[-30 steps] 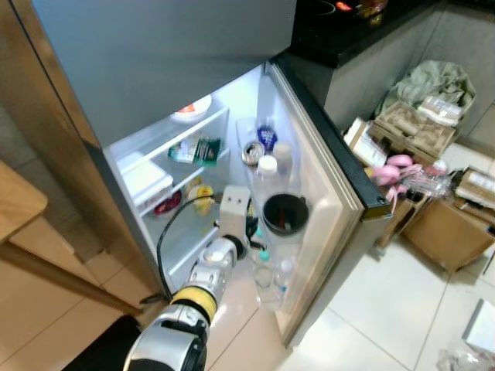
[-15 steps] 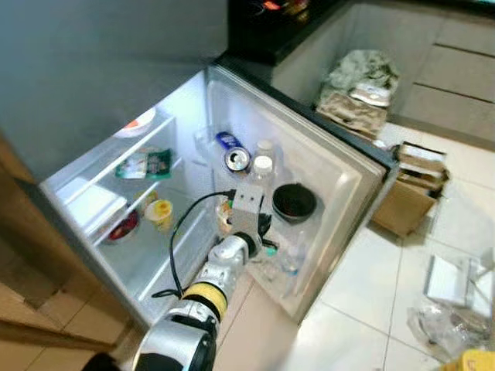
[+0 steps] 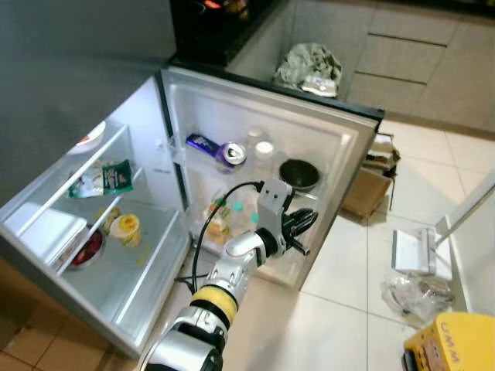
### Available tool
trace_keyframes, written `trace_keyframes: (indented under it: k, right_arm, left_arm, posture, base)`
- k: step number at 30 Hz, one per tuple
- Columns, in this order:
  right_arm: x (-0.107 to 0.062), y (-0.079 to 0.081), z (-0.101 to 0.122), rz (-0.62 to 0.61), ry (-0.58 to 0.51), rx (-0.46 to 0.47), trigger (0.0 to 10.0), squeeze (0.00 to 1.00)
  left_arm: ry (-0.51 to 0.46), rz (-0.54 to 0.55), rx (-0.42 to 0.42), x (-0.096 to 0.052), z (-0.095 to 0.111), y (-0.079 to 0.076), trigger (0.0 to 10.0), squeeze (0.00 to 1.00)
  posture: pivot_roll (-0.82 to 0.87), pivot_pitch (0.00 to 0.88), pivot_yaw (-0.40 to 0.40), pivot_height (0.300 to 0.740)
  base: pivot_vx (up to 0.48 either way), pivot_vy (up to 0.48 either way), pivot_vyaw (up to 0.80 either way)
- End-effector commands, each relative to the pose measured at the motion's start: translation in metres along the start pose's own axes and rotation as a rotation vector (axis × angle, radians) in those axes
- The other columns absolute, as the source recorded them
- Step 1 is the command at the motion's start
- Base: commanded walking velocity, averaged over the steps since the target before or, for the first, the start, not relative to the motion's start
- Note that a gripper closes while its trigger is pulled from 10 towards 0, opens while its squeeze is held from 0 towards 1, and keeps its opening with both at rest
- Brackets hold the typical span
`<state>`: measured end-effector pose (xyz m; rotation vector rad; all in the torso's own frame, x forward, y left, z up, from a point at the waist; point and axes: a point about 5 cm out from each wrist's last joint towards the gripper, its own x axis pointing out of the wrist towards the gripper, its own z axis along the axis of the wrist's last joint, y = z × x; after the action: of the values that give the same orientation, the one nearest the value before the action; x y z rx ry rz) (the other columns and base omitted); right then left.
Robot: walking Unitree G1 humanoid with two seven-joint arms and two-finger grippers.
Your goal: Restocking fridge
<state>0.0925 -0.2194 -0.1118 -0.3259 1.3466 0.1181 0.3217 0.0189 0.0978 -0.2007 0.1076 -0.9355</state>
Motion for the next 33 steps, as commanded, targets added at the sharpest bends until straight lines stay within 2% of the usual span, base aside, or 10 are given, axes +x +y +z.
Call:
trace_keyframes:
  k: [1,4,8,10,11,13,17,21,23,33]
  right_arm:
    - [0.000,-0.004,-0.001,-0.018,-0.004,0.011,10.0,0.00]
    - [0.000,-0.004,0.001,-0.026,-0.030,-0.012,10.0,0.00]
    - [-0.001,-0.004,0.003,-0.021,-0.050,-0.011,10.0,0.00]
    - [-0.001,-0.004,0.004,-0.005,-0.072,-0.016,10.0,0.00]
    - [-0.001,-0.004,0.004,-0.005,-0.072,-0.016,10.0,0.00]
    - [-0.001,-0.005,0.005,-0.015,-0.085,-0.036,10.0,0.00]
    - [-0.001,-0.006,0.006,-0.029,-0.092,-0.054,10.0,0.00]
    - [-0.001,-0.007,0.006,-0.032,-0.094,-0.063,10.0,0.00]
    - [-0.001,-0.007,0.006,-0.038,-0.095,-0.076,10.0,0.00]
    - [-0.002,-0.010,0.009,-0.062,-0.102,-0.172,10.0,0.00]
  left_arm:
    - [-0.016,-0.012,-0.031,0.005,-0.003,-0.008,10.0,0.00]
    - [0.015,0.146,-0.014,-0.028,-0.007,0.032,10.0,0.00]
    - [0.020,0.230,-0.010,-0.048,-0.008,0.051,10.0,0.00]
    - [0.044,0.353,0.004,-0.074,-0.013,0.071,10.0,0.00]
    - [0.044,0.353,0.004,-0.074,-0.013,0.071,10.0,0.00]
    - [0.079,0.491,-0.001,-0.103,-0.023,0.088,10.0,0.00]
    - [0.132,0.618,-0.031,-0.135,-0.038,0.100,10.0,0.00]
    - [0.191,0.666,-0.055,-0.152,-0.053,0.102,10.0,0.00]
    - [0.273,0.719,-0.083,-0.171,-0.074,0.099,10.0,0.00]
    - [0.539,0.926,-0.309,-0.236,-0.149,0.062,10.0,0.00]
  posture:
    - [-0.01,0.039,-0.039,0.740]
    - [0.00,0.032,-0.044,0.740]
    - [0.00,0.032,-0.045,0.740]
    - [0.00,0.033,-0.047,0.740]
    - [0.00,0.033,-0.047,0.740]
    - [0.02,0.038,-0.052,0.740]
    - [0.02,0.040,-0.057,0.740]
    - [0.02,0.040,-0.060,0.740]
    - [0.02,0.039,-0.064,0.740]
    - [0.02,0.036,-0.065,0.740]
  base:
    - [0.000,0.000,0.00]
    - [0.000,0.000,0.00]
    - [0.000,0.000,0.00]
    - [0.000,0.000,0.00]
    - [0.000,0.000,0.00]
    - [0.000,0.000,0.59]
    - [0.000,0.000,0.77]
    - [0.000,0.000,0.77]
    - [0.000,0.000,0.77]
    - [0.000,0.000,0.77]
